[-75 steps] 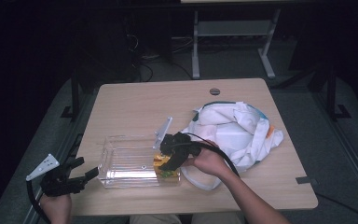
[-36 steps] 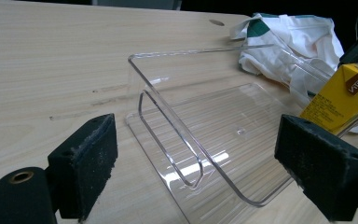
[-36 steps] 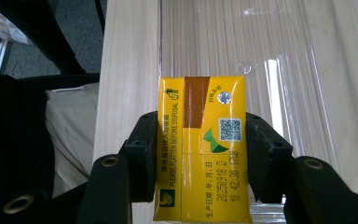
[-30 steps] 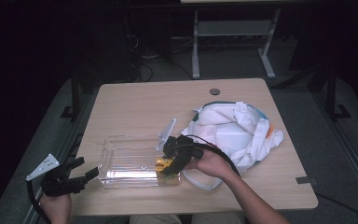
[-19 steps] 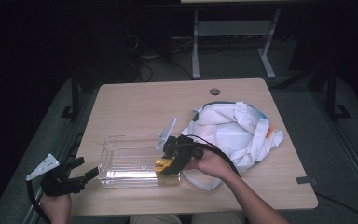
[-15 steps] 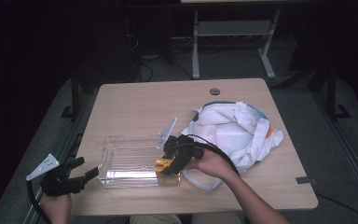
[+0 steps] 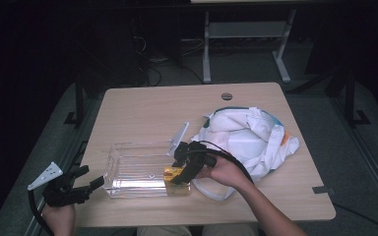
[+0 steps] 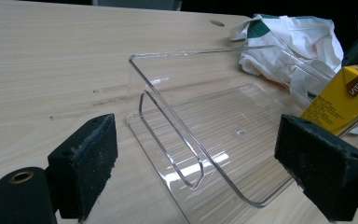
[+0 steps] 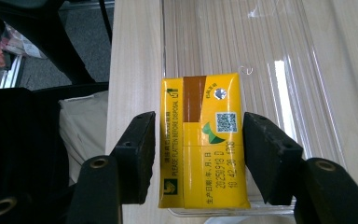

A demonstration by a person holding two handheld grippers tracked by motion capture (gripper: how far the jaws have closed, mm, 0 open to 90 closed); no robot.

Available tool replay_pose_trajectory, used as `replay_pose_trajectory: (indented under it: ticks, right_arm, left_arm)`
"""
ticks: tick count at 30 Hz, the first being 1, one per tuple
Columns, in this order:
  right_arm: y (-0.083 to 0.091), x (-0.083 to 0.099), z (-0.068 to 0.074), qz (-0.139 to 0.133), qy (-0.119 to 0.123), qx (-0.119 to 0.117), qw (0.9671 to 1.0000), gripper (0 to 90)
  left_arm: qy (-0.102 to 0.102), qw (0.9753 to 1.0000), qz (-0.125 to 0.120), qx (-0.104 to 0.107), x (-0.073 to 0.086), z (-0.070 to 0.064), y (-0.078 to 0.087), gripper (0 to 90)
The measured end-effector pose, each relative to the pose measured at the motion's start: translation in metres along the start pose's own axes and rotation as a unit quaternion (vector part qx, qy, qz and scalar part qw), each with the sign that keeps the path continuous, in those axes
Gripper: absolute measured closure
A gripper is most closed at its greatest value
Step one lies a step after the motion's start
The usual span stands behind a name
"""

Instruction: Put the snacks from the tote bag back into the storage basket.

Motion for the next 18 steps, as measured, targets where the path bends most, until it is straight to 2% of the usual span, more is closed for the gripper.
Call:
replay_pose_trajectory:
  ticks: [11, 18]
  right_arm:
    - [0.004, -0.001, -0.001, -0.001, 0.001, 0.003, 1.0, 43.3]
    - [0.011, -0.002, -0.002, -0.005, -0.008, 0.004, 0.9999, 40.8]
  left_arm:
    - [-0.003, 1.0, 0.0, 0.0, 0.0, 0.0, 0.0, 12.7]
    - [-0.003, 1.0, -0.001, 0.0, 0.0, 0.0, 0.0, 12.7]
Point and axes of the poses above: each handheld gripper's, and its own axes: y roughly backward along the jaws, x roughly out of its underside, z roughly to its left, the point moved 7 cm from there along -y, roughly forward along the jaws, and after that the axes turned 3 degrees about z, right-handed, at the moved point
